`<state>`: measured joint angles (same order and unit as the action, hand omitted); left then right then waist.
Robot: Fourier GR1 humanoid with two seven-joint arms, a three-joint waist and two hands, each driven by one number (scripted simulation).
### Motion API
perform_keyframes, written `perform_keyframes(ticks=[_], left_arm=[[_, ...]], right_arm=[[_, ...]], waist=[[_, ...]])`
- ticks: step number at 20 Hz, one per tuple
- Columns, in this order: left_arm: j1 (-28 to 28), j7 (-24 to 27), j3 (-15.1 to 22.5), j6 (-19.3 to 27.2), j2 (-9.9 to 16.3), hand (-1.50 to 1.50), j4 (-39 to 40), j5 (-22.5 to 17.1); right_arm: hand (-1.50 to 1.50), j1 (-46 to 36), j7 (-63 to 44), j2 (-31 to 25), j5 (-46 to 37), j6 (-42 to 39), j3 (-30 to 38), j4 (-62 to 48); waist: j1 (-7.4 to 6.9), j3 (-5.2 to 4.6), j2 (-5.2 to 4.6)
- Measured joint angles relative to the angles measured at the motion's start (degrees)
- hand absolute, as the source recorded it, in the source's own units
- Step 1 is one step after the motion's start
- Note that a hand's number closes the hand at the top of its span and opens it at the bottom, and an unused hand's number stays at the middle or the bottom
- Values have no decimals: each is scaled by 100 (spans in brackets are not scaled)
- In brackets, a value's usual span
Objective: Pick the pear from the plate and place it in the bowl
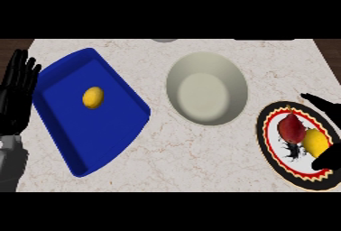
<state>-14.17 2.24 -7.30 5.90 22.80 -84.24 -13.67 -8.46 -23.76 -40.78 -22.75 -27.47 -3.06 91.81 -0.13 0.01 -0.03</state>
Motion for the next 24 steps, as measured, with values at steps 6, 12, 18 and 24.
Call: perform_keyframes(ticks=[6,12,18,24], left_arm=[[101,-46,-122,-86,-109,0,-124,120],[119,-101,-278,-240,-158,0,-180,158],[-25,-113,-361,-283,-237,0,-49,293],[116,-10,-380,-355,-404,0,-127,411]], right_arm=[[-150,-144,552,327,-456,27,133,-460],[-150,-84,1173,551,-874,144,241,-773],[-150,-399,1390,833,-1366,201,241,-1412],[-150,-407,1709,1016,-1778,332,297,-1819]], waist=[[0,0,2],[7,0,3],[1,-1,0],[3,0,1]])
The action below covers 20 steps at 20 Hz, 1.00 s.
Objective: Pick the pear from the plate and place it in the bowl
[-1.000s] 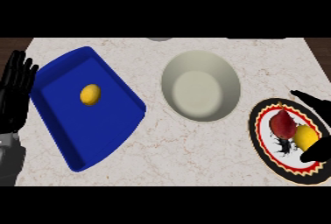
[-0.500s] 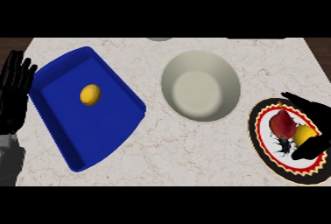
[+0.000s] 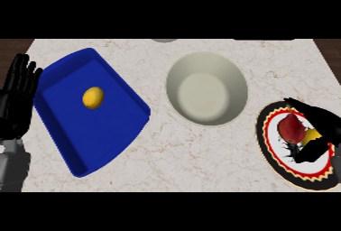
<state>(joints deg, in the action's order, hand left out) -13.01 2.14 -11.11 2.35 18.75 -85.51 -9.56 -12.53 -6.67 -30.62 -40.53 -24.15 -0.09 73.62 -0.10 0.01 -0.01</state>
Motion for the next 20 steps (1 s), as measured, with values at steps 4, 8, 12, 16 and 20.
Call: perform_keyframes(ticks=[4,8,12,16,20], left_arm=[[-19,-69,-37,-7,-50,0,-28,54],[5,-111,-83,-56,-69,0,-124,80],[-61,26,-115,-103,-123,0,85,153],[-131,-24,-135,-100,-137,0,96,183],[-70,67,-204,-181,-136,0,127,177]], right_arm=[[-150,-216,130,110,-215,82,82,-487],[-150,-266,133,245,-390,184,157,-798],[150,-455,236,285,-604,281,209,-1188],[150,-623,712,257,-762,672,272,-1529],[150,-752,947,315,-920,980,301,-1706]], waist=[[-6,0,0],[-6,-1,0],[-3,0,-2],[-8,-15,7],[-6,-23,14]])
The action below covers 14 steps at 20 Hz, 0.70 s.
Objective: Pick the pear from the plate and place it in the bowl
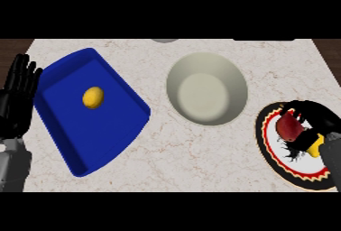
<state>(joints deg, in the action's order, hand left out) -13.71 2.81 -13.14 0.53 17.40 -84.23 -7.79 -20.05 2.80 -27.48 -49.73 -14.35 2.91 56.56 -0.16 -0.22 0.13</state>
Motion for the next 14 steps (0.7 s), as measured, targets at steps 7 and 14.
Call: perform_keyframes(ticks=[7,14], left_arm=[[-33,-183,46,86,-99,0,-202,83],[-237,-179,168,-11,-140,0,-166,62]], right_arm=[[150,-8,319,-45,-142,253,79,56],[150,-792,2434,-1507,-292,14,56,-949]], waist=[[-4,17,-13],[-347,55,-172]])
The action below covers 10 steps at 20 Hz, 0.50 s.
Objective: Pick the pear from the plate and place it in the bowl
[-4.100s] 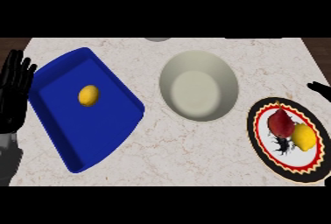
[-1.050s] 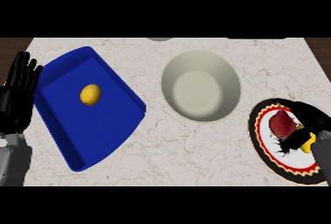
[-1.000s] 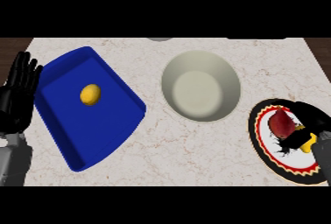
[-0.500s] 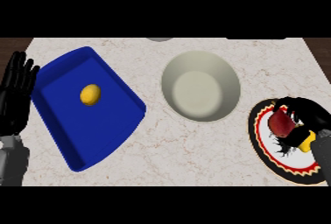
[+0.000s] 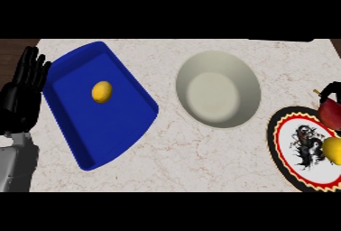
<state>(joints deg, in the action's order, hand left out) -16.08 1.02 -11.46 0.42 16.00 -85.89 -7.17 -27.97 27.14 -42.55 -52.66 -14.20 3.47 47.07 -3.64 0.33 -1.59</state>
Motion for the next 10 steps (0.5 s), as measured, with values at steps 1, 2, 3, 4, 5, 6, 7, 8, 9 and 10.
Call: perform_keyframes(ticks=[1,2,3,4,5,6,7,8,9,10], left_arm=[[-20,19,6,-13,-5,0,15,-5],[-35,16,14,-28,0,0,9,-9],[-59,11,34,-18,-23,0,-1,-6],[-118,-30,43,-18,-27,0,18,-17],[-141,-58,62,-30,-40,0,-9,-36],[-186,-86,65,-31,-41,0,-9,-48],[-201,-98,70,-28,-34,0,-17,-40],[-251,-126,79,0,-46,0,-7,-28],[-247,-121,90,6,-57,0,-5,-18],[-247,-125,90,3,-52,0,14,-13]], right_arm=[[150,-102,280,-154,-9,30,15,-145],[150,-215,544,-313,-13,60,44,-292],[150,-318,753,-430,-39,154,71,-450],[150,-454,918,-516,-52,254,113,-602],[150,-580,1055,-609,-55,339,171,-760],[150,-730,1213,-701,-33,381,235,-908],[150,-833,1402,-805,-9,444,303,-1060],[150,-968,1567,-884,15,478,362,-1205],[150,-1104,1732,-957,54,485,427,-1351],[150,-1246,1951,-1038,106,409,474,-1477]], waist=[[-31,4,-17],[-60,7,-24],[-85,10,-32],[-99,12,-40],[-132,14,-44],[-145,15,-47],[-146,15,-46],[-141,15,-45],[-147,14,-42],[-138,11,-35]])
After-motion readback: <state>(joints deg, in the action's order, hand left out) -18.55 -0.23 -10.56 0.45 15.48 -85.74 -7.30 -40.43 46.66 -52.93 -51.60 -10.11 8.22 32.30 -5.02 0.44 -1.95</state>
